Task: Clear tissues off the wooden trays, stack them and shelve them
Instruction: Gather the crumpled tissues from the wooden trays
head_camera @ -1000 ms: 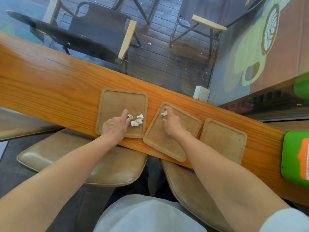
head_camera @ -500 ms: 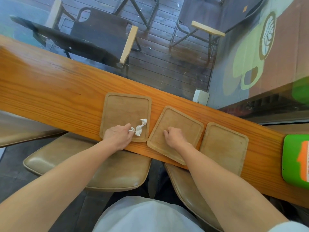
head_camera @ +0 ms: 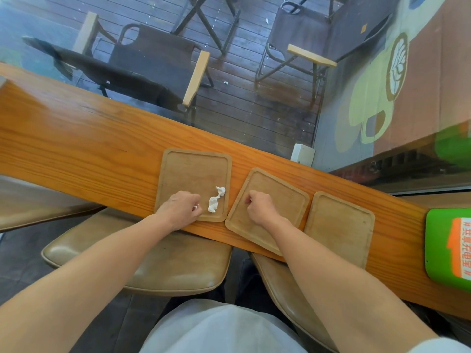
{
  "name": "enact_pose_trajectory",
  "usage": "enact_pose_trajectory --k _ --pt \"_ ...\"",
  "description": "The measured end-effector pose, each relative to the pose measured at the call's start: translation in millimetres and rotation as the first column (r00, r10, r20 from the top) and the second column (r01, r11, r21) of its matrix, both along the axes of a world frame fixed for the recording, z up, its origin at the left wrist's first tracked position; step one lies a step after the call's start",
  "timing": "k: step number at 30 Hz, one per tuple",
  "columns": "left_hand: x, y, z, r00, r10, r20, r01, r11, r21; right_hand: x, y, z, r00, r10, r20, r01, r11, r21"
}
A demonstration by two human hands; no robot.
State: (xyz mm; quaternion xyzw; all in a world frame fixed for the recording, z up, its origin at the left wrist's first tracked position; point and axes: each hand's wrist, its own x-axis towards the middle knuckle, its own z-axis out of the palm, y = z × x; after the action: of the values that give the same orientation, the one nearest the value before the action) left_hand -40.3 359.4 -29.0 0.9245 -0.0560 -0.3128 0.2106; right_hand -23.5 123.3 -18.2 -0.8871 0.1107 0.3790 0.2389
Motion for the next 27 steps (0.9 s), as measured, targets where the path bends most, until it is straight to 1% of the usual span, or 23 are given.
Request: enact_pose_trajectory --k 3,6,9,12,17,19,23,27 --pt "0.4 0.5 1.8 1.000 0.010 -0.011 -0.010 1.000 -0.004 3.6 4.6 6.5 1.000 0.028 0.007 -0.028 0.999 0.034" --pt "1.8 2.0 0.0 0.999 0.033 -0.010 -0.033 0.999 0.006 5.7 9.6 11.5 0.996 0.087 -0.020 -0.085 0.992 0.089" --pt "3.6 1.2 -0.5 0.998 0.058 -0.001 -0.058 0.998 -0.029 7.6 16.9 13.4 0.992 0.121 -0.019 -0.119 0.990 0.072" --pt "4.7 -2.1 -0.3 0.996 0.094 0.003 -0.094 0.994 -0.051 11.4 25.3 10.7 0.982 0.188 -0.018 -0.188 0.982 0.037" --pt "4.7 -8.5 -3.8 0.987 0.143 0.080 -0.136 0.987 -0.089 14.6 36.5 6.0 0.987 0.155 0.034 -0.156 0.986 0.058" --pt "5.6 -11.9 -5.0 0.987 0.120 0.106 -0.113 0.991 -0.067 14.8 39.7 6.0 0.982 0.179 0.059 -0.183 0.981 0.070" --pt "6.1 -16.7 -10.2 0.989 -0.022 0.145 0.019 1.000 0.021 18.0 48.2 4.7 0.966 0.256 0.030 -0.258 0.964 0.062" --pt "3.5 -17.8 -18.9 0.986 -0.089 0.142 0.086 0.996 0.027 15.9 55.6 -3.2 0.948 0.319 0.001 -0.319 0.948 0.001"
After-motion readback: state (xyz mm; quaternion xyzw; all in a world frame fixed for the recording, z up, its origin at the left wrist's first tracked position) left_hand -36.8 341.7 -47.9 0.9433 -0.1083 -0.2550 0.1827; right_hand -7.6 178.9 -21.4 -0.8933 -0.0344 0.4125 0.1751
